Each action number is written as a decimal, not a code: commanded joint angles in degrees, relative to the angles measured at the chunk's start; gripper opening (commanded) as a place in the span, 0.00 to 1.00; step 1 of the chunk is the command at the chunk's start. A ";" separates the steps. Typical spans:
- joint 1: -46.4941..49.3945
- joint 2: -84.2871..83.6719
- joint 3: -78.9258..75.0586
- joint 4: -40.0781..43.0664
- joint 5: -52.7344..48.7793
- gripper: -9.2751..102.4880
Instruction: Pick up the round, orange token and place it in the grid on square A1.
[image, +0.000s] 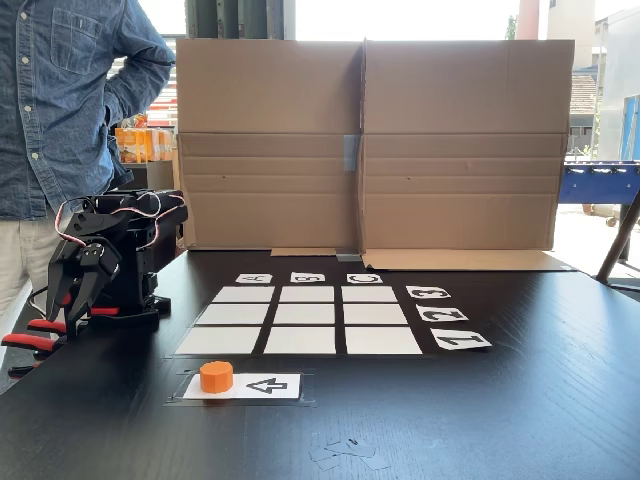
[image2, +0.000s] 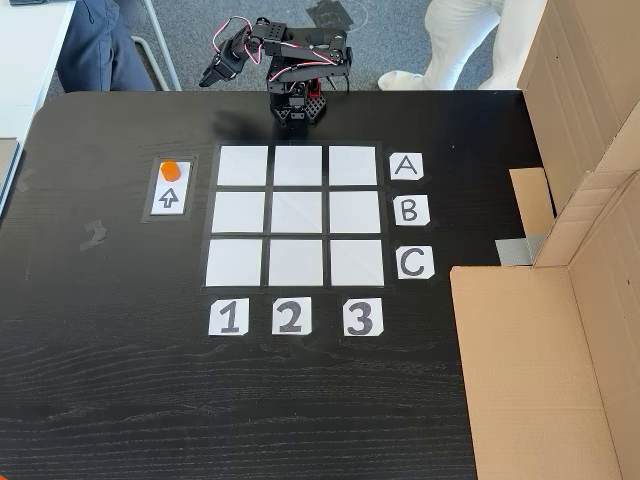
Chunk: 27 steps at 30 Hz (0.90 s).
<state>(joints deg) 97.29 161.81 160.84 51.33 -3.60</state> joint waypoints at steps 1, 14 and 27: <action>0.53 -3.69 -5.45 0.18 -1.05 0.22; -2.02 -27.07 -28.30 16.79 -3.08 0.24; -8.00 -46.58 -53.70 34.72 -2.55 0.24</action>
<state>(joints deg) 90.97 117.51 112.41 84.81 -6.59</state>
